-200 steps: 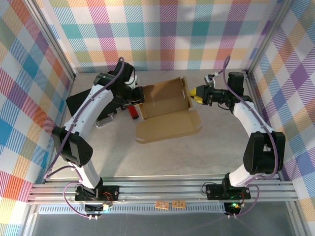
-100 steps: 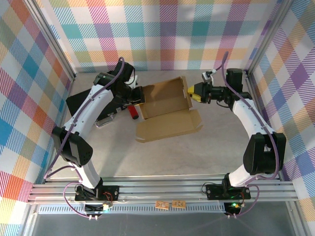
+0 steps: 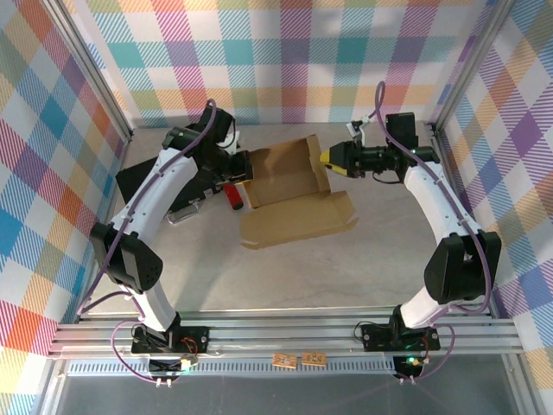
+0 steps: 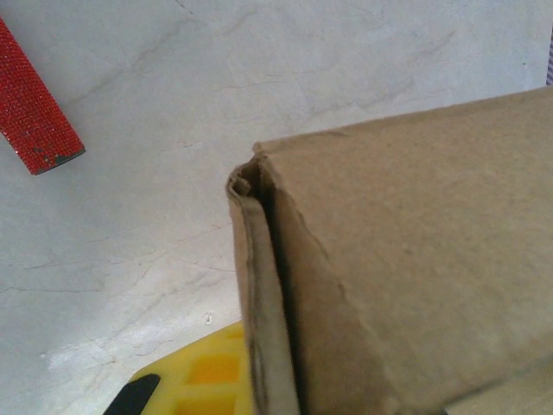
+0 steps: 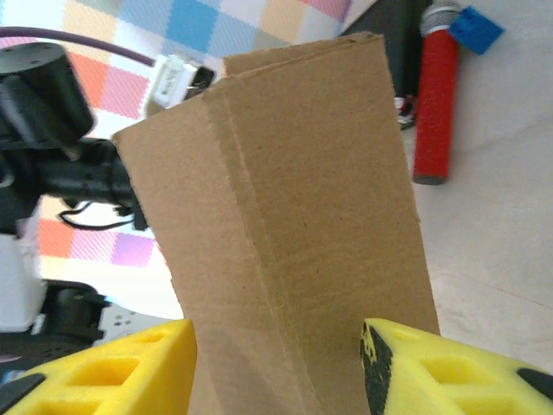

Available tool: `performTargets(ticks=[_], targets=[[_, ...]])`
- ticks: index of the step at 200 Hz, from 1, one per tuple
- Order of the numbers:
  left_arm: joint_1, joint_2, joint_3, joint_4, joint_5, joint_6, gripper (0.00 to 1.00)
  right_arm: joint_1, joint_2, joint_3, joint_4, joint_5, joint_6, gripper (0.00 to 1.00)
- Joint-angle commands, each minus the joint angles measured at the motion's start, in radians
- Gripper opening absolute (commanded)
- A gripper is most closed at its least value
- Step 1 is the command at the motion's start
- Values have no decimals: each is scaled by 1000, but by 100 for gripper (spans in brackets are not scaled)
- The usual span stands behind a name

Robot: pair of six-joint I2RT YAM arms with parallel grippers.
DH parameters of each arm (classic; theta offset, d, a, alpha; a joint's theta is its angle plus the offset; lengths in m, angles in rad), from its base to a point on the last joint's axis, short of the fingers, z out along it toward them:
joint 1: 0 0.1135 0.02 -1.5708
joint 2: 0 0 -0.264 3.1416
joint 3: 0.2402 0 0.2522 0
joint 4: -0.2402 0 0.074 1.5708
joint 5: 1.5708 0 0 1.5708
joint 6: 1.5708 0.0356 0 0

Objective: Fold the paper box

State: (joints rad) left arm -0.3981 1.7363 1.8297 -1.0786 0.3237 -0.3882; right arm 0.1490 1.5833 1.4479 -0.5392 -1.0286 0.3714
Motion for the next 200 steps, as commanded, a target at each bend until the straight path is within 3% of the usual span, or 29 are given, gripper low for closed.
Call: performTargets(ticks=[1,66,140,200], targets=[[2,-43,31,-14,34,9,0,29,5,58,-135,153,-119,55],[2,-43,34,-11,39,8,0,93,28,116,-213,321,-189,51],[2,-47,35,-11,40,6,0,205,107,248,-325,690,-230,46],[1,-45,38,-14,27,3,0,309,135,302,-354,949,-226,17]])
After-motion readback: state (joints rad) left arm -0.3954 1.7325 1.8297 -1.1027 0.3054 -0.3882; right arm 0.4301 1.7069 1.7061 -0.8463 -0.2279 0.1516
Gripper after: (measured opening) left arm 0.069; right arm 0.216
